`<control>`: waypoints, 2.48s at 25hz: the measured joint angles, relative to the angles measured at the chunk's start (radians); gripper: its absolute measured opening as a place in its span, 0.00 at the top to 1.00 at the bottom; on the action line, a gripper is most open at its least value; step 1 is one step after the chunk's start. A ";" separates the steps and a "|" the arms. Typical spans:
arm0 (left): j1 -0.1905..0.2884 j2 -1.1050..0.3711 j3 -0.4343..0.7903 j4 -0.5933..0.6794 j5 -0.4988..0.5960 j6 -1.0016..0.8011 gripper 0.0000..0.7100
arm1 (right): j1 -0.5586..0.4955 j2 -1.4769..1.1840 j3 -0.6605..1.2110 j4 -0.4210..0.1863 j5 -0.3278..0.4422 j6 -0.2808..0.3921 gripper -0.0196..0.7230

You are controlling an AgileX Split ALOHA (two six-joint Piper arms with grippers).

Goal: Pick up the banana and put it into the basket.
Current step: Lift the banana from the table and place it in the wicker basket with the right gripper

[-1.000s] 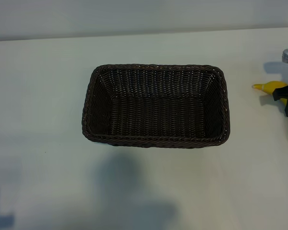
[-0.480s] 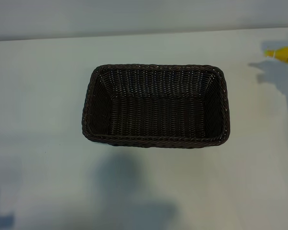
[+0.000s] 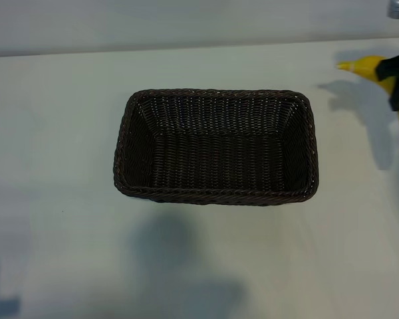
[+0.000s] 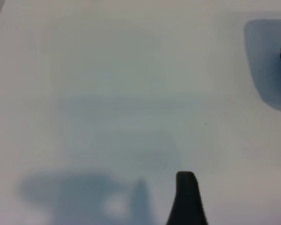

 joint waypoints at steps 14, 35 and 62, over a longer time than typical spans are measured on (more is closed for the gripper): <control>0.000 0.000 0.000 0.000 0.000 0.000 0.21 | 0.362 0.039 -0.170 0.001 0.023 0.024 0.41; 0.000 0.000 0.000 0.000 0.000 -0.003 0.21 | 0.586 0.128 -0.205 -0.025 -0.106 -0.519 0.41; 0.000 0.000 0.000 0.000 0.000 -0.003 0.21 | 0.594 0.300 -0.206 0.004 -0.249 -0.559 0.41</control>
